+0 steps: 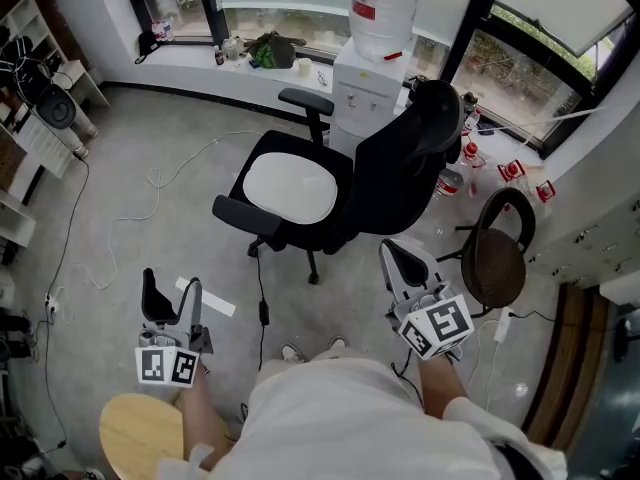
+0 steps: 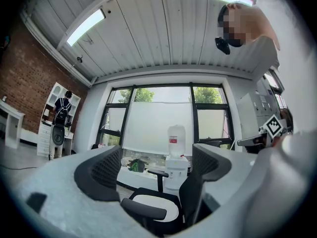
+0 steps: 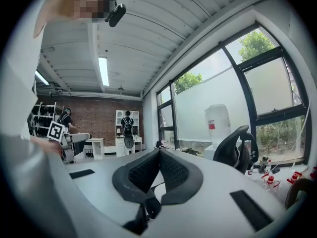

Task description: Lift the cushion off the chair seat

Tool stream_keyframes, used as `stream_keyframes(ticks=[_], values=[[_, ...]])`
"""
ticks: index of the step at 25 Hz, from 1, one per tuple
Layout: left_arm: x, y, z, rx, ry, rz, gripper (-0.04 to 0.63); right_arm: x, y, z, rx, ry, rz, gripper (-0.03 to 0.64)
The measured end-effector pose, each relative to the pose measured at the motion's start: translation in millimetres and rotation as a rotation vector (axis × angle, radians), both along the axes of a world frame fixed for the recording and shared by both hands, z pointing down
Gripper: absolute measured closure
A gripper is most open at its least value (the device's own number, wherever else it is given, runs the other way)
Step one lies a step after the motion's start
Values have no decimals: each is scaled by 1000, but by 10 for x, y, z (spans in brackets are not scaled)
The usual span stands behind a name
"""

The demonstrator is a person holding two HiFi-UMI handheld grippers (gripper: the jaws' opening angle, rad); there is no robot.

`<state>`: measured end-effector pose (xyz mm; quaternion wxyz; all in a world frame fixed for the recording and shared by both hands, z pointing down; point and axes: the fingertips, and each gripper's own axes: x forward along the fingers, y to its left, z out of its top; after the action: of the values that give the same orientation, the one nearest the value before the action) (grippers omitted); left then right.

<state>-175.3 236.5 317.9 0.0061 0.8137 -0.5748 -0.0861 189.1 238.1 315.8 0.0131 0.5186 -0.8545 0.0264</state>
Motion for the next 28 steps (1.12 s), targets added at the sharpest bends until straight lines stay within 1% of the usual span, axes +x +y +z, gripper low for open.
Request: stream_keyframes(ticks=[7,10,13,15,18,23,26,28], values=[[167,32,82,-50,-45,-30,138,226,0,223,-43,-53,-17,615],[169,10,123,-68,-48,-47,137,302,-11,368,-72,-75,-17,615],[202,-90,74,-63,-82,-43,137,371,-69,435,-87,-93,-7,615],[179,-220,37,-55,-91,-40,137,364,-168,443,-88,-89,-5,615],[119,-479,154,-75,-76,-25,137,285,-350,450,-91,-77,5,615],[41,-1132,581,-131,-12,32,137,46,-776,631,-144,-41,41,615],[-136,-1692,797,-155,12,78,137,-234,-1222,637,-162,-22,68,615],[-234,-2083,879,-165,11,124,137,-505,-1562,584,-176,-20,63,615]])
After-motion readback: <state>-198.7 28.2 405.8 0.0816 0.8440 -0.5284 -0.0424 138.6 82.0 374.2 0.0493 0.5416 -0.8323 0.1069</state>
